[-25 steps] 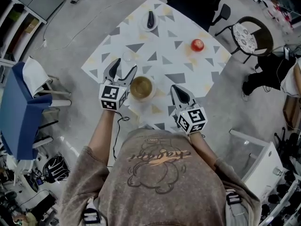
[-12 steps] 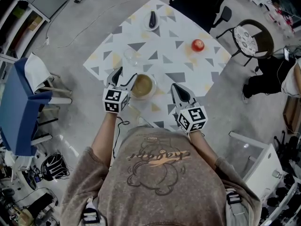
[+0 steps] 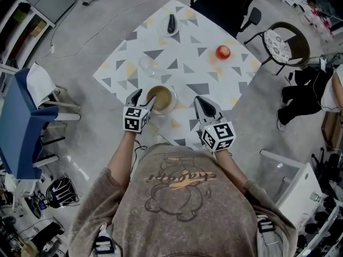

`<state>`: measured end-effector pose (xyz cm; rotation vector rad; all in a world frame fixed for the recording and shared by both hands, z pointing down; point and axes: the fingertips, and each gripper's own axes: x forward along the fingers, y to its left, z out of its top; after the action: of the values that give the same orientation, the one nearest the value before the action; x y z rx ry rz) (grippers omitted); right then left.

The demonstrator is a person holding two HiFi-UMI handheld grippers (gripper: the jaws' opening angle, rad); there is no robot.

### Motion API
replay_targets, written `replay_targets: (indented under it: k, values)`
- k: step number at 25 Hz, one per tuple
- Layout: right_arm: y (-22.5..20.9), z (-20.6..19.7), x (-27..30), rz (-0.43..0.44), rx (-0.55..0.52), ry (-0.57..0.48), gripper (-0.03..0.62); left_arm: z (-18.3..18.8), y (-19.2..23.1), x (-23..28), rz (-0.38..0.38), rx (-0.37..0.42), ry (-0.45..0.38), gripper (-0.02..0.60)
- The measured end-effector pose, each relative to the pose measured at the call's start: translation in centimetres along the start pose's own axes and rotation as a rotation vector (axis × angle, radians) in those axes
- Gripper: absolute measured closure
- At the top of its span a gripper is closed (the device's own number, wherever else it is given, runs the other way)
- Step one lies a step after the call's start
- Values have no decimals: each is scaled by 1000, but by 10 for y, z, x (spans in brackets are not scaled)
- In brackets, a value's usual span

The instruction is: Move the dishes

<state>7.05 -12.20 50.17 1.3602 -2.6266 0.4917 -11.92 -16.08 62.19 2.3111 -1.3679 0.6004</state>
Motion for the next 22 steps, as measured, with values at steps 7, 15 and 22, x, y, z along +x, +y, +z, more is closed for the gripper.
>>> replay_targets:
  k: [7, 15, 22]
  values:
    - [-4, -3, -1, -9, 3, 5, 589, -19, -1, 11, -10, -21, 57, 327]
    - [-8, -2, 0, -16, 5, 7, 588, -25, 3, 20, 2, -48, 114, 431]
    - [-12, -1, -1, -23, 9, 6, 589, -31, 5, 23, 29, -58, 152, 505]
